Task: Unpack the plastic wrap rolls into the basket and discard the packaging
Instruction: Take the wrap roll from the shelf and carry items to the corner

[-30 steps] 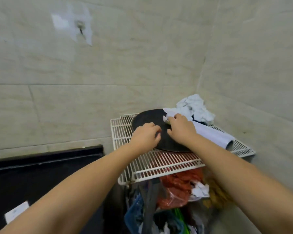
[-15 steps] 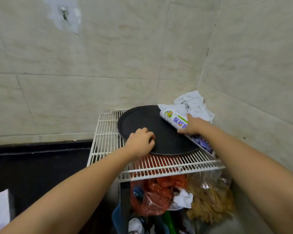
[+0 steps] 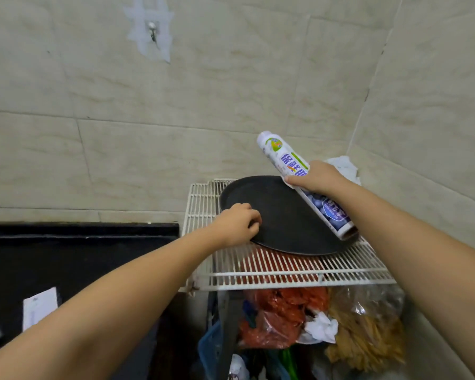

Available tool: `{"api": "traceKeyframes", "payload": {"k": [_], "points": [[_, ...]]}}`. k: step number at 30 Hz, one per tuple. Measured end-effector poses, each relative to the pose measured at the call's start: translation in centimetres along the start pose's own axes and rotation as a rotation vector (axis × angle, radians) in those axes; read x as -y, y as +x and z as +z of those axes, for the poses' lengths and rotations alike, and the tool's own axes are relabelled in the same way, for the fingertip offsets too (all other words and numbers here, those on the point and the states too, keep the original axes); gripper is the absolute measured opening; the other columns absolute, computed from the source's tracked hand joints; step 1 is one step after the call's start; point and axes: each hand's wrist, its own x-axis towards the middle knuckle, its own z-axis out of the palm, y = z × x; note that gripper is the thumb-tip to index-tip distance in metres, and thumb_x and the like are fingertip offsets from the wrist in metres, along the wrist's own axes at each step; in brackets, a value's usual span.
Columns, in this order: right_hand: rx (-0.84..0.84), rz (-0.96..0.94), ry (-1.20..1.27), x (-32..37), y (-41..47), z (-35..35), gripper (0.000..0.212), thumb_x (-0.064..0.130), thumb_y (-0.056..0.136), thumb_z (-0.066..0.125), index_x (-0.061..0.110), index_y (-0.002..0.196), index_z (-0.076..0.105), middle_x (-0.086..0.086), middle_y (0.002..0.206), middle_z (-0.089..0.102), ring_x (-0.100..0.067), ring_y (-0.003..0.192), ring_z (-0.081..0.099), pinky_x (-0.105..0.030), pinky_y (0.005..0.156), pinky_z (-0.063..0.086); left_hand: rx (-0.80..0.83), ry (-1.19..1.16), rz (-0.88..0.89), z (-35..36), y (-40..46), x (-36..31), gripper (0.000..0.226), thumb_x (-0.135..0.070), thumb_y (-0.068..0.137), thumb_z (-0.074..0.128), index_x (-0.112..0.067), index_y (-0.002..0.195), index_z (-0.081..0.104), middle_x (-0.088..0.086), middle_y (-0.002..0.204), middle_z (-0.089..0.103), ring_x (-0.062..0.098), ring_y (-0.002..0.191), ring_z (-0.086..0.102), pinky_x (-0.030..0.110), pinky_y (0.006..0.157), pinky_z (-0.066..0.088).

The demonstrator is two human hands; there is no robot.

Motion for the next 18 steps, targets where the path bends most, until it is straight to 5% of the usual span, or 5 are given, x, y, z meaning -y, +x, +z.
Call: {"api": "traceKeyframes", "payload": {"k": [7, 10, 15, 18], "points": [[0.059, -0.22, 0.24, 16.7, -2.9, 3.9, 0.038, 0.047, 0.076, 0.068, 0.015, 0.095, 0.064, -0.008, 0.076, 0.063, -0.025, 0.064, 0.059, -0.026, 0.06, 0.042, -0.212, -0.085, -0.204, -7.6, -9.4, 10.6, 0.024, -0.012, 0.091, 0.05, -0.006, 0.11, 0.064, 0.02, 0.113, 0.057, 0.033, 0.103, 0.056, 0.029, 0.086, 0.037], [0.148, -0.278, 0.353, 23.5, -4.9, 7.5, 0.035, 0.046, 0.077, 0.068, 0.014, 0.092, 0.064, -0.005, 0.064, 0.062, -0.018, 0.047, 0.057, -0.024, 0.047, 0.044, -0.19, -0.063, -0.336, -9.4, -14.8, 16.0, 0.025, -0.017, 0.092, 0.048, -0.011, 0.111, 0.063, 0.015, 0.115, 0.056, 0.031, 0.103, 0.056, 0.034, 0.09, 0.042], [0.287, -0.291, 0.454, 31.1, -7.7, 14.7, 0.032, 0.045, 0.077, 0.068, 0.015, 0.084, 0.06, -0.004, 0.051, 0.055, -0.019, 0.04, 0.052, -0.027, 0.047, 0.042, -0.133, -0.041, -0.475, -8.5, -22.9, 23.0, 0.026, -0.019, 0.09, 0.046, -0.014, 0.108, 0.064, 0.014, 0.109, 0.057, 0.03, 0.1, 0.057, 0.035, 0.086, 0.047], [0.336, -0.255, 0.459, 32.5, -9.0, 20.3, 0.033, 0.045, 0.076, 0.069, 0.015, 0.089, 0.064, -0.007, 0.069, 0.064, -0.025, 0.059, 0.061, -0.033, 0.06, 0.049, -0.073, -0.041, -0.643, -5.5, -26.1, 26.2, 0.027, -0.024, 0.09, 0.043, -0.013, 0.107, 0.06, 0.014, 0.111, 0.054, 0.033, 0.1, 0.056, 0.038, 0.083, 0.048]]}}
